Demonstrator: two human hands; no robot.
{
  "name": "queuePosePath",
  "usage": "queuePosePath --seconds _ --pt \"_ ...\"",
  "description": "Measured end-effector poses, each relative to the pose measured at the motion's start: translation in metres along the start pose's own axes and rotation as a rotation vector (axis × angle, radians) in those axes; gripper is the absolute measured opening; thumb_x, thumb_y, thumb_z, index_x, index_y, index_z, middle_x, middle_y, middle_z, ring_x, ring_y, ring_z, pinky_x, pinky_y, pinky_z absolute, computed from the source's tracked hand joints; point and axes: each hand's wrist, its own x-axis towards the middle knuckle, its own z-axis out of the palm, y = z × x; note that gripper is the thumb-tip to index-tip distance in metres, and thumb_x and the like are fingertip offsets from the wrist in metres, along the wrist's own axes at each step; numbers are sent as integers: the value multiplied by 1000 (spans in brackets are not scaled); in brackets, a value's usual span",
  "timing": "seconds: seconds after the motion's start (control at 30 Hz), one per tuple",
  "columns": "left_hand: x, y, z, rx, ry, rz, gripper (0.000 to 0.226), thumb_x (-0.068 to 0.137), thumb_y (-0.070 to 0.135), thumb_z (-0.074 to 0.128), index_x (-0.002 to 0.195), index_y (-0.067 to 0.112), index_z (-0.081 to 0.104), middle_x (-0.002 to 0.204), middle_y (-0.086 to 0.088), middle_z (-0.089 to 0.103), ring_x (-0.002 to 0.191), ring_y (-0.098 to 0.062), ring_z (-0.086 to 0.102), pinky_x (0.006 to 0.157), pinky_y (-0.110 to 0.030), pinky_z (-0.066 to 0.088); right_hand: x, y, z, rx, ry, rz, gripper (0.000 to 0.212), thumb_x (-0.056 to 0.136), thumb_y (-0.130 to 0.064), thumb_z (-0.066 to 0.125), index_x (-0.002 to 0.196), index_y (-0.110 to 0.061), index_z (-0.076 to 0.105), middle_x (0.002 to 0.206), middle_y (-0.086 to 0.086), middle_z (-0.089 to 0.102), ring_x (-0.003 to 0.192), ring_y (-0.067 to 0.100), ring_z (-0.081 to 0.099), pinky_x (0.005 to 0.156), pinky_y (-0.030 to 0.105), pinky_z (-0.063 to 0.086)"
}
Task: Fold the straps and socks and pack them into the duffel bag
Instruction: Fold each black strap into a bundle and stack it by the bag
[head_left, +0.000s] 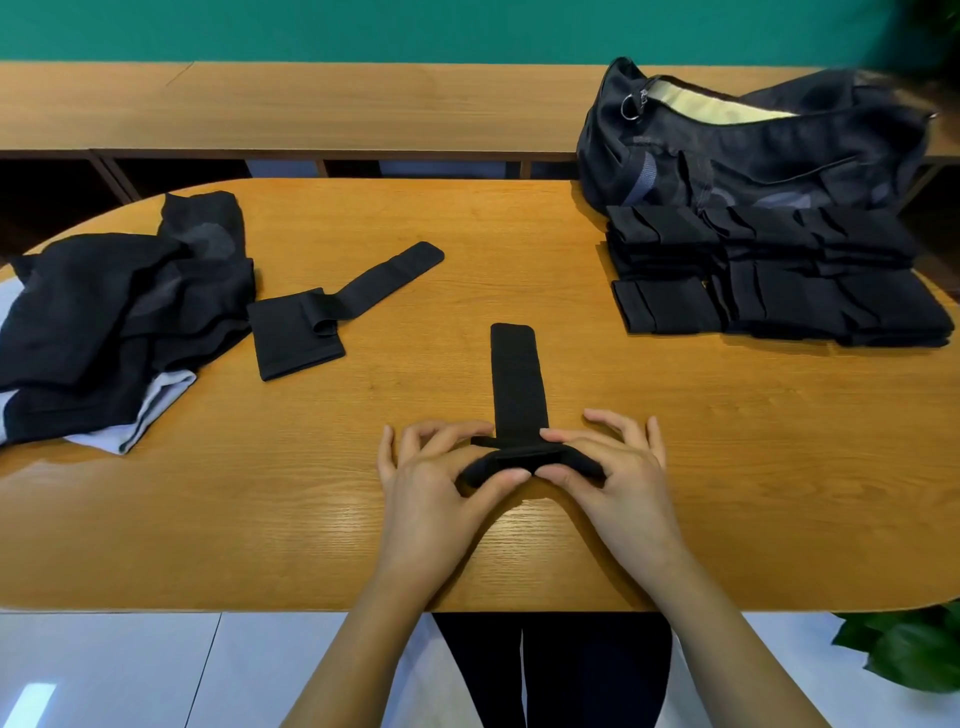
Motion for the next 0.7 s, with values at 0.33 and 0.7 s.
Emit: queuePosePath --seconds 0.33,0.7 --pt "0 6 -3 -66 38 -10 38 81 57 47 104 38 70 102 45 48 115 -2 42 116 -56 10 0 -1 0 -6 6 0 56 76 -66 43 115 -35 68 113 -27 62 128 5 39 119 49 0" --pt "-2 -5 3 -68 91 -80 45 89 58 41 93 21 66 81 13 59 94 -3 50 116 -50 19 0 -6 -2 41 128 52 39 81 -48 58 100 -16 73 84 -30 43 93 -3 34 102 64 34"
